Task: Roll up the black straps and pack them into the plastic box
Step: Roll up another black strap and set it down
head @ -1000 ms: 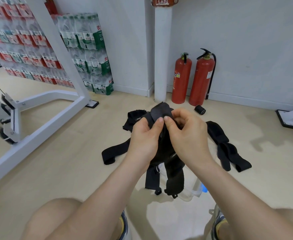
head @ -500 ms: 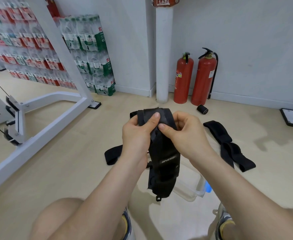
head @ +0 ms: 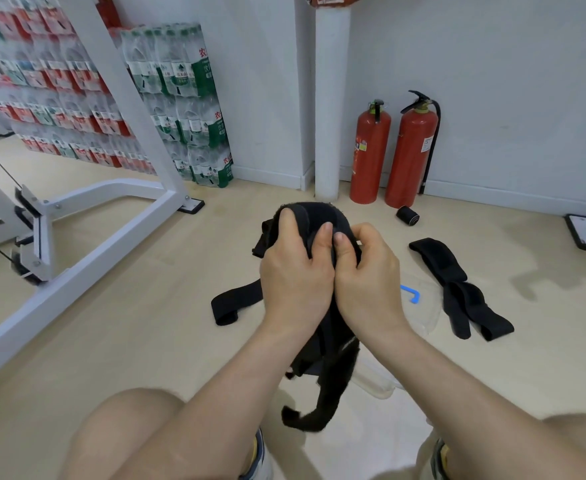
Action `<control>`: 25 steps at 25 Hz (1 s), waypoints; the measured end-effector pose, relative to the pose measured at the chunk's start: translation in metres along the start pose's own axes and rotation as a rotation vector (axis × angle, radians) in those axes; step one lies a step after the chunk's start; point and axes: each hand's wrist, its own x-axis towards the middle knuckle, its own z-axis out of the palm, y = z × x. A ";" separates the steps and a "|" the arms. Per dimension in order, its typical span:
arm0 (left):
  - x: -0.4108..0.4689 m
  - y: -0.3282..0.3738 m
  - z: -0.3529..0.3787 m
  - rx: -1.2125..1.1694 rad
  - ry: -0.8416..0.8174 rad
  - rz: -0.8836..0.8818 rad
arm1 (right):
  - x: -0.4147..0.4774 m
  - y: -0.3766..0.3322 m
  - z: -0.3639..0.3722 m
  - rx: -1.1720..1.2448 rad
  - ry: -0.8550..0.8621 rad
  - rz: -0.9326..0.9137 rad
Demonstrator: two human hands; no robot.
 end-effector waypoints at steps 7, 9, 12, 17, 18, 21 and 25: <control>0.009 0.000 -0.002 -0.040 0.036 -0.068 | 0.012 -0.004 -0.018 -0.639 -0.043 -0.372; 0.016 -0.001 -0.004 -0.095 0.032 -0.151 | 0.009 -0.007 -0.022 -0.439 -0.359 -0.256; 0.018 0.005 -0.007 -0.173 -0.087 -0.355 | 0.005 -0.005 -0.021 0.004 -0.652 0.117; 0.030 0.008 -0.020 -0.059 -0.283 -0.164 | 0.014 0.008 -0.024 0.094 -0.559 0.279; 0.035 0.005 -0.025 0.116 -0.213 -0.044 | 0.018 0.009 -0.029 0.045 -0.664 0.322; 0.049 -0.007 -0.040 0.230 -0.245 -0.037 | 0.024 0.004 -0.044 0.082 -0.912 0.439; 0.040 -0.009 -0.035 0.446 -0.460 -0.192 | 0.030 -0.003 -0.048 0.423 -0.659 0.532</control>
